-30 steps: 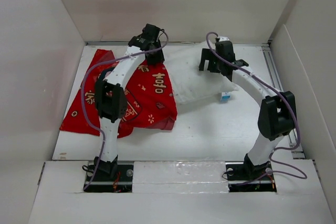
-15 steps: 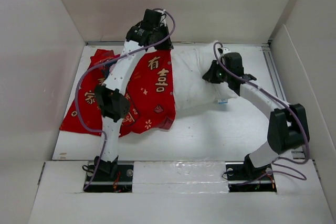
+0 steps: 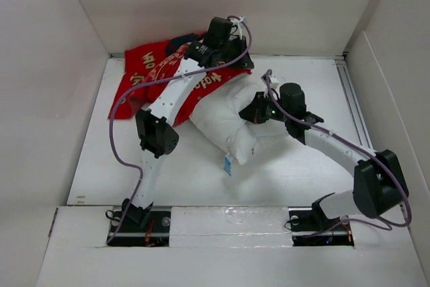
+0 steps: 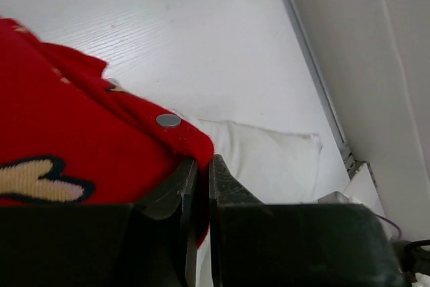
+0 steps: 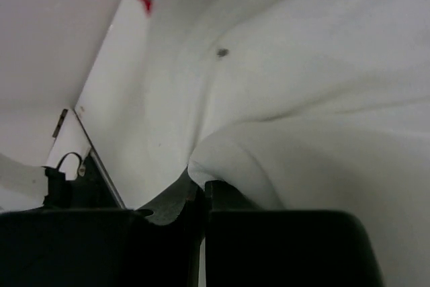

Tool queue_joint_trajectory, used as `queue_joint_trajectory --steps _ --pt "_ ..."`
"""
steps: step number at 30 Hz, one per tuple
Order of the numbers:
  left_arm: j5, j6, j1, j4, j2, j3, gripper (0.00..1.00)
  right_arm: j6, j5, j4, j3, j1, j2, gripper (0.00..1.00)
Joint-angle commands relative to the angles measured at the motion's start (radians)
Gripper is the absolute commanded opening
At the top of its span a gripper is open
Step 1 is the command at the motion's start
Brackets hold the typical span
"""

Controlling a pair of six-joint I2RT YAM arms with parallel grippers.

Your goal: Put the pillow into the pillowcase

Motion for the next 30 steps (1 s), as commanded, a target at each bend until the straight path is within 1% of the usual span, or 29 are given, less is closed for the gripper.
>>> queue_joint_trajectory --steps 1,2,3,4,5,6,7,8,9,10,11,12,13,14,15,16,17,19,21,22,23,24,25,26,28,29,30 --pt "0.206 -0.048 -0.078 0.164 -0.19 0.043 0.0 0.019 -0.034 0.215 -0.01 0.003 -0.156 0.0" --pt "0.191 -0.036 -0.078 0.154 -0.24 0.018 0.0 0.019 -0.017 0.215 -0.022 0.003 -0.217 0.0" --pt "0.133 -0.002 -0.078 0.134 -0.268 -0.012 0.0 0.009 0.012 0.215 -0.035 0.003 -0.237 0.0" --pt "0.096 0.01 -0.078 0.134 -0.294 -0.114 0.0 0.009 0.103 0.19 -0.056 0.012 -0.246 0.0" --pt "0.055 0.011 -0.078 0.134 -0.32 -0.179 0.0 0.009 0.127 0.181 -0.065 0.012 -0.224 0.0" --pt "-0.029 0.024 -0.078 0.134 -0.358 -0.242 0.0 -0.001 0.127 0.181 -0.075 0.012 -0.202 0.06" --pt "-0.066 0.024 -0.078 0.134 -0.374 -0.358 0.0 -0.001 0.067 0.181 -0.101 0.012 -0.158 0.12" --pt "-0.1 0.024 -0.078 0.134 -0.389 -0.417 0.0 -0.001 0.034 0.191 -0.119 0.001 -0.157 0.18" --pt "-0.131 0.024 -0.087 0.134 -0.427 -0.477 0.0 0.008 -0.003 0.213 -0.145 0.001 -0.145 0.34" --pt "-0.19 0.024 -0.087 0.168 -0.447 -0.535 0.0 0.008 -0.052 0.266 -0.173 -0.013 -0.154 0.49" --pt "-0.208 0.015 -0.087 0.185 -0.467 -0.637 0.0 0.008 -0.066 0.267 -0.214 -0.025 -0.171 0.63" --pt "-0.221 0.015 -0.087 0.201 -0.486 -0.679 0.0 0.008 -0.08 0.267 -0.225 -0.025 -0.221 0.71" --pt "-0.254 0.015 -0.087 0.21 -0.519 -0.712 0.0 -0.013 -0.095 0.247 -0.225 -0.039 -0.254 0.94" --pt "-0.266 0.015 -0.087 0.221 -0.532 -0.762 0.0 -0.029 -0.124 0.153 -0.225 -0.063 -0.288 0.95" --pt "-0.275 0.015 -0.087 0.221 -0.543 -0.784 0.0 -0.04 -0.135 0.105 -0.207 -0.079 -0.326 0.95" --pt "-0.286 0.015 -0.087 0.221 -0.552 -0.802 0.0 -0.04 -0.135 0.056 -0.195 -0.094 -0.41 0.99" --pt "-0.307 0.015 -0.087 0.23 -0.564 -0.816 0.0 -0.049 -0.111 -0.047 -0.179 -0.108 -0.453 0.99" --pt "-0.308 0.015 -0.087 0.23 -0.573 -0.85 0.0 -0.063 0.05 -0.147 -0.124 -0.126 -0.54 0.99" --pt "-0.297 0.015 -0.087 0.253 -0.586 -0.879 0.0 -0.081 0.174 -0.196 -0.092 -0.142 -0.532 0.99" --pt "-0.297 0.015 -0.087 0.253 -0.598 -0.888 0.0 -0.081 0.175 -0.197 -0.067 -0.154 -0.506 0.99" --pt "-0.297 0.015 -0.087 0.268 -0.61 -0.888 0.0 -0.105 0.166 -0.197 -0.056 -0.168 -0.428 0.99" --pt "-0.297 0.015 -0.087 0.268 -0.61 -0.901 0.0 -0.106 0.166 -0.139 -0.056 -0.177 -0.379 0.99" --pt "-0.297 0.015 -0.087 0.268 -0.619 -0.901 0.0 -0.118 0.193 -0.125 -0.04 -0.194 -0.325 0.99" --pt "-0.297 0.005 -0.087 0.268 -0.619 -0.901 0.0 -0.13 0.177 -0.124 0.0 -0.207 -0.205 0.99" --pt "-0.297 0.004 -0.087 0.268 -0.63 -0.91 0.0 -0.158 0.07 -0.086 0.039 -0.249 -0.098 0.99" --pt "-0.297 0.004 -0.087 0.268 -0.63 -0.91 0.0 -0.158 0.046 -0.066 0.051 -0.249 -0.038 0.99" --pt "-0.297 0.004 -0.087 0.268 -0.641 -0.91 0.0 -0.158 0.034 -0.048 0.051 -0.26 -0.026 0.99"
